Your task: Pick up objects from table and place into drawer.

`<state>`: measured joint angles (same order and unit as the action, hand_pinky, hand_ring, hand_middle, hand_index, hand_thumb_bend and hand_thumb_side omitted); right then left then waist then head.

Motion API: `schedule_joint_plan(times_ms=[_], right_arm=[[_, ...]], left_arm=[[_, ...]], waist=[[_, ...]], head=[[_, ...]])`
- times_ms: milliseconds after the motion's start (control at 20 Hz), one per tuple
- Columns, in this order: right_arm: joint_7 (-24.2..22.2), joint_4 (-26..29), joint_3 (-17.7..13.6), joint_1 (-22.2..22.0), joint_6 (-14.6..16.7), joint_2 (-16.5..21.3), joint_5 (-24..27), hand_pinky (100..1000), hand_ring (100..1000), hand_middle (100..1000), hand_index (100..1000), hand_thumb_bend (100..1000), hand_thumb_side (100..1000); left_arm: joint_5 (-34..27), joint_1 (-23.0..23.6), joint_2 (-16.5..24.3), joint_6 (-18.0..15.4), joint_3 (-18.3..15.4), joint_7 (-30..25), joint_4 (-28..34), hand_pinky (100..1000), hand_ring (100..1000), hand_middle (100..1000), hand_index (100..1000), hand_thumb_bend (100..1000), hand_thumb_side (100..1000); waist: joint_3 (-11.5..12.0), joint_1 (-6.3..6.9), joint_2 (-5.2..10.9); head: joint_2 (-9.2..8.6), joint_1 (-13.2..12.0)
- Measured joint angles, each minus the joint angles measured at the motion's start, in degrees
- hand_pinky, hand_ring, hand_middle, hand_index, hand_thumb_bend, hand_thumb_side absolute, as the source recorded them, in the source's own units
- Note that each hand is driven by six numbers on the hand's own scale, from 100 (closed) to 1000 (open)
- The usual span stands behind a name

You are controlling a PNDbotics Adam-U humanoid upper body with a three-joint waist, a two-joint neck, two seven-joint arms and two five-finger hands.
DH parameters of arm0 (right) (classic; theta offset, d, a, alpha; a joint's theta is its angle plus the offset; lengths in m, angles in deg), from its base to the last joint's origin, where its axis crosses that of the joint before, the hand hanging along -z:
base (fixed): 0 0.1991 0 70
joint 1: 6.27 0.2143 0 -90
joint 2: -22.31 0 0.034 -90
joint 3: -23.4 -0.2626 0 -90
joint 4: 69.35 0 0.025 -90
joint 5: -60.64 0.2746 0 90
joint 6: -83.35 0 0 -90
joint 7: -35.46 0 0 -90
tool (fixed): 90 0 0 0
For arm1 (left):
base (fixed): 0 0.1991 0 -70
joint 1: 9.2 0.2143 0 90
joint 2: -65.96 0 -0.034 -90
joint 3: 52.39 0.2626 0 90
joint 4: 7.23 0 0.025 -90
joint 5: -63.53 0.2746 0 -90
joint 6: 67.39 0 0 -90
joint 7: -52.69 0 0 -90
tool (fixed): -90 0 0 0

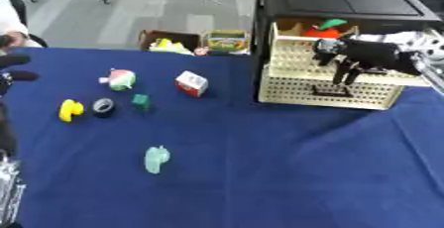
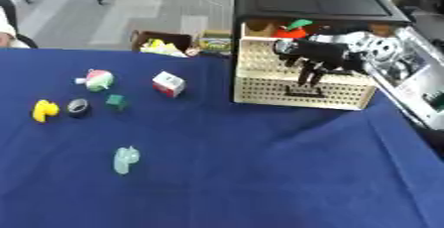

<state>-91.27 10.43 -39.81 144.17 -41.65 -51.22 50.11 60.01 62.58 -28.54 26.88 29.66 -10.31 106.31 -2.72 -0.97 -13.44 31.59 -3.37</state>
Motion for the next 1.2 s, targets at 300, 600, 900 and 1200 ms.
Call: schedule_joint_plan(times_ms=[300, 600, 900, 1200], right_arm=[[-0.64, -4.13, -0.70, 1.80, 0.64, -2.25, -2.54, 723, 802, 843, 904, 100, 1000], [-0.84, -6.06, -1.68, 2.52, 0.84, -3.52, -3.58, 721, 799, 841, 901, 100, 1000], [-1.33, -3.06, -2.60, 0.99, 1.33, -2.87, -2.71, 705, 789, 832, 890, 100, 1000], [-3.17, 4.83, -4.45, -1.96, 3.17, 1.25, 0.69, 699, 781, 802, 879, 100, 1000]], left_arm=[[-0.03, 0.00, -0.02, 0.00, -0.01, -0.14, 0.00, 500, 593, 658, 839, 100, 905], [-0.13, 0.00, -0.04, 0.01, -0.01, -0.22, 0.00, 501, 591, 658, 839, 100, 905], [-0.13, 0.01, -0.05, 0.02, -0.05, -0.23, 0.00, 502, 591, 658, 839, 100, 904], [-0.13, 0.01, -0.05, 0.01, -0.35, -0.23, 0.00, 503, 591, 658, 839, 100, 903]], waist=[[0.23, -0.06, 0.13], [0.23, -0.18, 0.15], [0.22, -0.26, 0.15], [-0.09, -0.37, 0.15]], head=[[-0.02, 0.03], [-0.03, 0.02], [-0.03, -0.07], [-0.03, -0.09]])
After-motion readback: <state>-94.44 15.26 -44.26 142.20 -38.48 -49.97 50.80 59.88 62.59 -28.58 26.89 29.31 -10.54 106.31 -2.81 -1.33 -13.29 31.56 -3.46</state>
